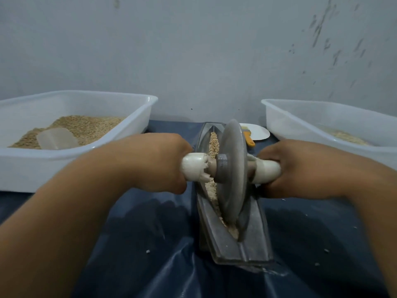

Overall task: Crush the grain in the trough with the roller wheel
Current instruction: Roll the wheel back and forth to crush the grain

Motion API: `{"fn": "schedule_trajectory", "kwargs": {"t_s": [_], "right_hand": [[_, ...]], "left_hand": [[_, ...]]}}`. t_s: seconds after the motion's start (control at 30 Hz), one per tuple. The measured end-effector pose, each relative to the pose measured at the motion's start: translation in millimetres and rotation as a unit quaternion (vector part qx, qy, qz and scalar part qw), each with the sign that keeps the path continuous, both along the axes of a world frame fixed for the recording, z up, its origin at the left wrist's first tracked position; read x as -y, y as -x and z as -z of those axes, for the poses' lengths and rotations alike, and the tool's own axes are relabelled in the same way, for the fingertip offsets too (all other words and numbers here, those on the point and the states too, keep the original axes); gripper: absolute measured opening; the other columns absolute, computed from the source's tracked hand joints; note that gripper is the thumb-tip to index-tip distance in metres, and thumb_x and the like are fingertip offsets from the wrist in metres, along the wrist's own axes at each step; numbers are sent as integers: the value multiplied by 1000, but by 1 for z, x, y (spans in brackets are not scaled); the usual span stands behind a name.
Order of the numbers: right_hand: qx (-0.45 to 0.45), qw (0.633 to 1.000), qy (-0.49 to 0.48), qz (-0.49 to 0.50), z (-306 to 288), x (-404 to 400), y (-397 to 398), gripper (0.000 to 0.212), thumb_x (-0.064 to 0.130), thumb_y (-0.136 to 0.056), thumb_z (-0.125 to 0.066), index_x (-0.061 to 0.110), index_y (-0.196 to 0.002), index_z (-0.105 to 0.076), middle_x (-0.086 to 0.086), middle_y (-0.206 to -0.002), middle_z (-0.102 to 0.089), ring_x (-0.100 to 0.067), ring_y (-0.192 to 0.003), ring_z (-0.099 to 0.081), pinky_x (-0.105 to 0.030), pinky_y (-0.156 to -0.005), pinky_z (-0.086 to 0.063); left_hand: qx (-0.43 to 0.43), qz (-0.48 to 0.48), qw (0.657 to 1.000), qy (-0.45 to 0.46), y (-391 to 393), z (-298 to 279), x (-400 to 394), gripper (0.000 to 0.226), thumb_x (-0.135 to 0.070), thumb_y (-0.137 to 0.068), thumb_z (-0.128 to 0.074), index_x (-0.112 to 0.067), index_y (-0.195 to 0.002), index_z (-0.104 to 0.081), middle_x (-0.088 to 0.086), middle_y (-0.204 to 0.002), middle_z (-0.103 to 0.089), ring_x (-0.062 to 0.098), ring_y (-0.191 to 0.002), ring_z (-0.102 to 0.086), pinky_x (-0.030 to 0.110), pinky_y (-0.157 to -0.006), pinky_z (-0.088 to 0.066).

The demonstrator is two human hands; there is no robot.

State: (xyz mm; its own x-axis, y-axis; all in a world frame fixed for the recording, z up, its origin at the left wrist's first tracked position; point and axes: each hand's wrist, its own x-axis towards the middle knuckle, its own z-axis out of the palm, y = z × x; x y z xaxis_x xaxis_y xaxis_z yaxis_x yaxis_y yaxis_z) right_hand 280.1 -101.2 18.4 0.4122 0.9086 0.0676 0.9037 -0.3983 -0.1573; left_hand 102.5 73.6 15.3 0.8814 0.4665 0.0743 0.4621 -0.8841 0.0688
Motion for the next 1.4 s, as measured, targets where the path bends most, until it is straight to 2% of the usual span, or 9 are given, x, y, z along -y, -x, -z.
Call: {"fn": "schedule_trajectory", "kwargs": {"t_s": [0.17,0.3,0.43,0.63,0.9,1.1,1.17,1.3,1.4], "right_hand": [[137,985,-81,66,15,-27,-1,17,42,-78,-66,28,-83,-57,8,-74,-55,-21,-75,-55,-28,-56,-33],[56,998,-13,41,6,-10,1,14,34,-70,-69,30,-78,-58,6,-72,-62,-10,-67,-59,-30,-56,-46],[-6,1000,2,11,2,10,5,23,41,-61,-67,41,-81,-56,22,-74,-62,-2,-59,-58,-32,-55,-50],[139,983,-87,79,19,-23,1,15,37,-78,-64,26,-81,-55,7,-75,-59,-19,-74,-56,-30,-62,-46],[-22,1000,2,22,2,11,8,25,49,-63,-72,41,-82,-58,17,-72,-64,-5,-63,-61,-38,-67,-55],[146,984,-78,67,18,-18,6,23,47,-78,-64,28,-81,-53,7,-77,-60,-19,-75,-58,-31,-64,-48],[131,988,-64,44,12,-10,6,24,50,-73,-66,31,-78,-53,8,-71,-60,-12,-69,-57,-30,-59,-46],[-13,1000,-3,10,0,12,10,30,62,-56,-63,48,-81,-55,26,-72,-61,0,-61,-57,-28,-53,-43],[47,997,-36,47,7,1,8,30,61,-64,-62,38,-81,-55,13,-71,-62,-5,-65,-57,-31,-58,-46]], "left_hand": [[69,-48,992,-92,-17,9,-2,15,-26,-75,-65,-29,-84,-54,-7,-80,-59,15,-74,-57,28,-63,-42],[21,-24,997,-66,-7,5,2,20,-26,-72,-68,-31,-74,-49,-8,-75,-58,8,-67,-56,25,-58,-41],[24,1,998,-63,1,1,5,18,-30,-64,-69,-32,-70,-51,-9,-69,-60,5,-61,-57,24,-54,-44],[74,-52,991,-101,-20,11,-2,17,-26,-74,-65,-31,-82,-51,-6,-82,-60,17,-77,-59,32,-70,-48],[56,2,993,-100,0,3,5,20,-31,-66,-68,-31,-70,-48,-9,-69,-57,5,-61,-53,23,-51,-37],[85,-50,991,-94,-15,13,-2,16,-25,-76,-64,-31,-85,-52,-6,-81,-59,17,-77,-57,33,-72,-50],[53,-39,995,-76,-11,12,-2,16,-24,-74,-66,-28,-81,-52,-6,-78,-60,14,-73,-59,30,-68,-50],[35,-1,997,-62,0,3,2,20,-29,-65,-68,-32,-67,-49,-10,-68,-59,5,-61,-56,24,-54,-41],[53,-25,995,-84,-6,7,2,21,-27,-70,-66,-30,-69,-46,-9,-72,-58,9,-67,-56,25,-59,-42]]}}
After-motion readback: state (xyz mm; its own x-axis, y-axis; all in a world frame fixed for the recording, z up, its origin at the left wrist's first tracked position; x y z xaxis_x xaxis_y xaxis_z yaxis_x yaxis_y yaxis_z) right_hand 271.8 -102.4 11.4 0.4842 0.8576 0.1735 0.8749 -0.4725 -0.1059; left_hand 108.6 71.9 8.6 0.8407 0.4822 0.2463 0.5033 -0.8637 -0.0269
